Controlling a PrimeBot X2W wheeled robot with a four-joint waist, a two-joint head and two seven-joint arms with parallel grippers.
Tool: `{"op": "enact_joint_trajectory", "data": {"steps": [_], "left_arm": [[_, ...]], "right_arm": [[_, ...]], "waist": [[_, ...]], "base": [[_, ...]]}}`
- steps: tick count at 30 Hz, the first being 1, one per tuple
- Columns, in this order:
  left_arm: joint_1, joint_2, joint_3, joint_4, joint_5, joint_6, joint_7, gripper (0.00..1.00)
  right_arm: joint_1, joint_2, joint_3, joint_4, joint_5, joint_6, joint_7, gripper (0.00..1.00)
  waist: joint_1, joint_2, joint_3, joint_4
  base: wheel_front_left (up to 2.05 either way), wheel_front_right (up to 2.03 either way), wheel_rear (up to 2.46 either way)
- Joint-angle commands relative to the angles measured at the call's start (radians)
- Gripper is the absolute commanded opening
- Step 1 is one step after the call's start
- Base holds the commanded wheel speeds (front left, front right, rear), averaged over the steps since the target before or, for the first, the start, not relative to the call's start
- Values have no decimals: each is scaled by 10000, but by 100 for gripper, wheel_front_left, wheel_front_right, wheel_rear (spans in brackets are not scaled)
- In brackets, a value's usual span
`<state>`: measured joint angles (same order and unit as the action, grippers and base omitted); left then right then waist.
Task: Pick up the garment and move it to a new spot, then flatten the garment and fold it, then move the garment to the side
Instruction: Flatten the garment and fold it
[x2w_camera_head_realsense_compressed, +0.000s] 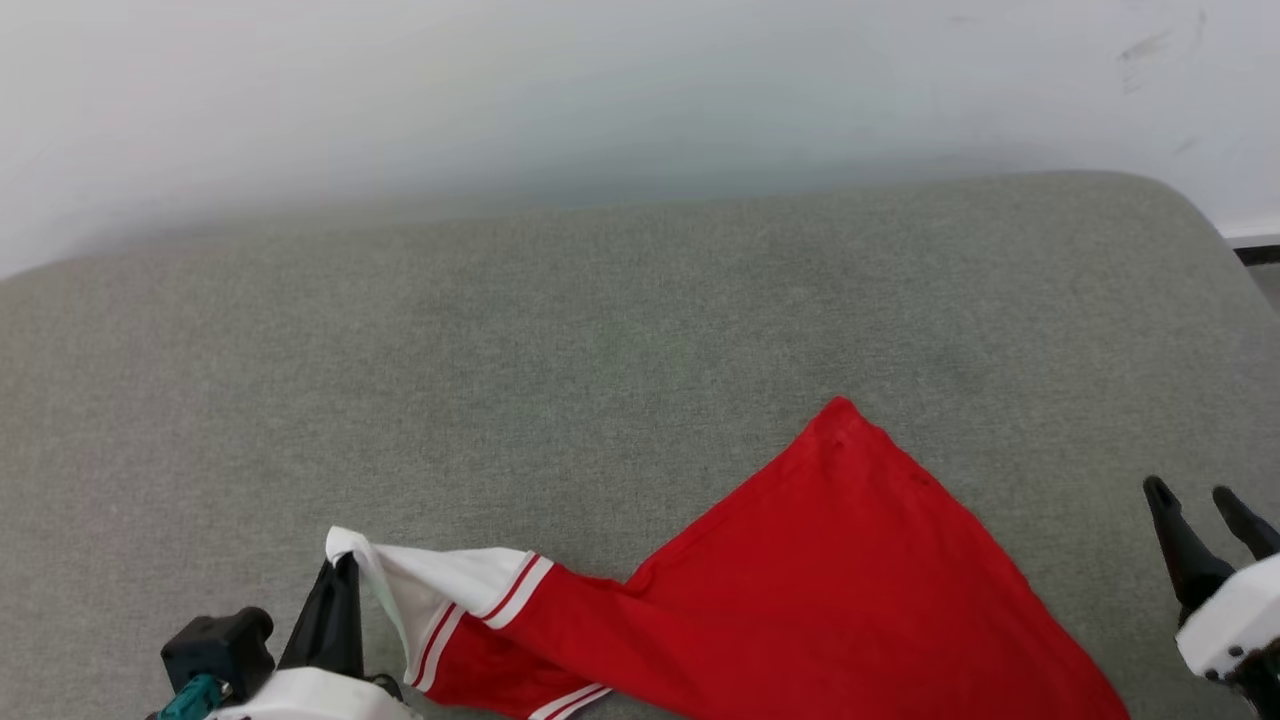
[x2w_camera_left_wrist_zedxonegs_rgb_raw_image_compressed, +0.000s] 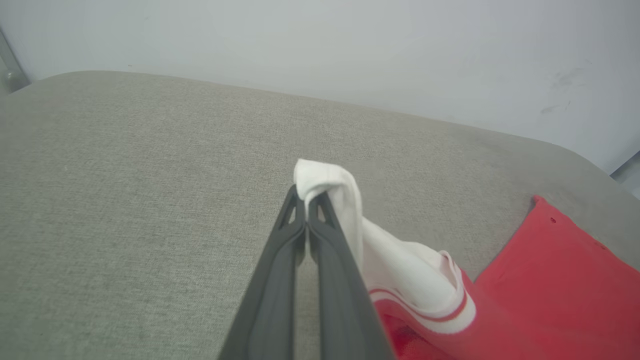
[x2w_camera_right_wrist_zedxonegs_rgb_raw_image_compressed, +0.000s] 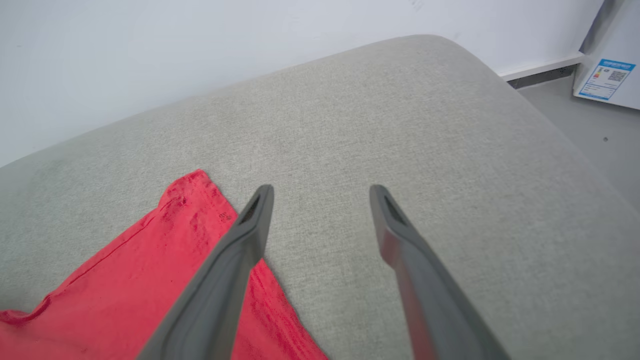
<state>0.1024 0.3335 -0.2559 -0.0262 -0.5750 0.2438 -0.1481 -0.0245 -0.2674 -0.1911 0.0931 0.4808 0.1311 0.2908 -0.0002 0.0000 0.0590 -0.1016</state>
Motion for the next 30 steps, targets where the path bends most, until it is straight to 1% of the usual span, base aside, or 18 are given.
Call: {"op": "enact_joint_trajectory", "data": {"steps": [1, 3, 5, 10, 14, 17, 20, 22, 24, 26, 29, 30], "left_arm": [[-210, -18, -18, -60, 70, 36, -4, 0], [-428, -54, -82, -189, 134, 37, -8, 0], [-682, -99, -167, -317, 217, 26, 1, 0], [-1400, -198, -444, -563, 426, -74, 3, 0], [-1970, -334, -631, -558, 547, -230, -58, 0], [-2314, -457, -777, -489, 603, -320, -148, 0], [-2590, -535, -846, -371, 611, -408, -260, 0], [-2726, -595, -869, -253, 605, -476, -335, 0], [-2791, -628, -878, -204, 601, -480, -370, 0], [-2905, -697, -898, -20, 575, -532, -473, 0], [-2972, -742, -910, 148, 543, -568, -535, 0], [-2967, -746, -917, 202, 528, -576, -560, 0]], "right_arm": [[-300, 27, 121, 155, 50, -7, -81, 100], [-862, -13, 482, 388, 146, -6, -81, 100], [-1439, -113, 883, 636, 281, -6, 333, 100], [-3075, -729, 2033, 1301, 715, -6, 2380, 100], [-4127, -949, 2736, 1660, 1133, -7, 4082, 100], [-4660, -1144, 3175, 1876, 1165, -6, 4926, 100], [-5041, -1261, 3533, 2118, 1091, -6, 5379, 100], [-5243, -1324, 3732, 2319, 1023, -6, 5446, 100], [-5283, -1320, 3855, 2466, 1038, -6, 5504, 100], [-5253, -1260, 4263, 2984, 1119, -6, 5685, 100], [-5086, -1160, 4670, 3371, 1340, -4, 5913, 100], [-5067, -1192, 4849, 3431, 1339, -3, 5927, 34]], "waist": [[2, 0, 198, 116], [2, 0, 445, 238], [2, 0, 741, 397], [2, 0, 1504, 866], [2, 0, 2021, 1250], [2, 0, 2372, 1515], [2, 0, 2674, 1709], [2, 0, 2817, 1793], [2, 0, 2876, 1825], [2, 0, 2950, 1886], [2, 0, 2930, 1912], [2, 0, 2909, 1912]], "base": [[0, 0, 0], [0, 0, 0], [0, 0, 0], [0, 0, 0], [0, 0, 0], [0, 0, 0], [0, 0, 0], [0, 0, 0], [0, 0, 0], [0, 0, 0], [0, 0, 0], [0, 0, 0]]}}
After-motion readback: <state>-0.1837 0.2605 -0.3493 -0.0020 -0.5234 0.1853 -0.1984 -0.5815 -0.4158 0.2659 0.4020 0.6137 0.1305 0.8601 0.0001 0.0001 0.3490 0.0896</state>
